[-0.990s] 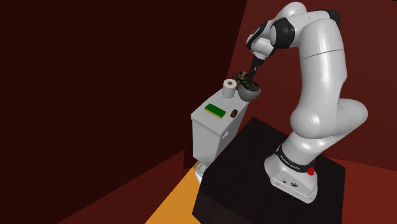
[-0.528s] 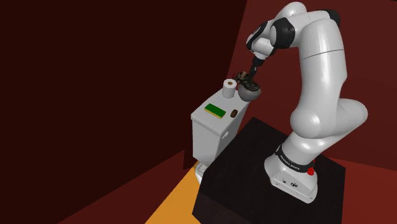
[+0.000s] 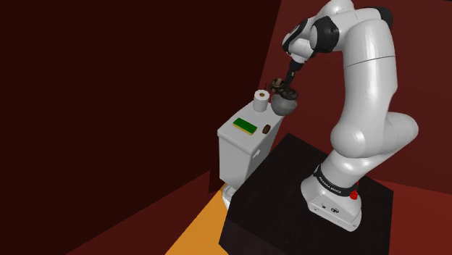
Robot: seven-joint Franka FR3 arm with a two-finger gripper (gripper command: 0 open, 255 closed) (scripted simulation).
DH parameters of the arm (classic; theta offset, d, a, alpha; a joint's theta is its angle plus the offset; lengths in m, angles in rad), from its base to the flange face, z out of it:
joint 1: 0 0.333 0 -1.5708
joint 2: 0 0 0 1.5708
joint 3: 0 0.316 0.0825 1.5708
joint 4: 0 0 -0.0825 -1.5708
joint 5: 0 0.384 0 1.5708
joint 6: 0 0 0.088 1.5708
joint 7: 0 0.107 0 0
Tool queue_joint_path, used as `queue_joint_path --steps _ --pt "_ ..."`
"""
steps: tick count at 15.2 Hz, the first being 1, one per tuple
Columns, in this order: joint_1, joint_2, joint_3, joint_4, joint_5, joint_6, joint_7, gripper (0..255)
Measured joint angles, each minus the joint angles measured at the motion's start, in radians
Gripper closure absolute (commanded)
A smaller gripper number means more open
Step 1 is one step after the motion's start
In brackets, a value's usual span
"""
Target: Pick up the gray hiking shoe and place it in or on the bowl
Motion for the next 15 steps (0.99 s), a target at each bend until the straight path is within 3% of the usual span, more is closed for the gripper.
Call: queue_joint_path --steps 9,15 --pt "0.015 -0.06 -0.028 0.023 -0.038 -0.078 0.031 255" --pt "0.073 -0.232 -0.08 -0.15 -0.098 -0.068 0.026 255"
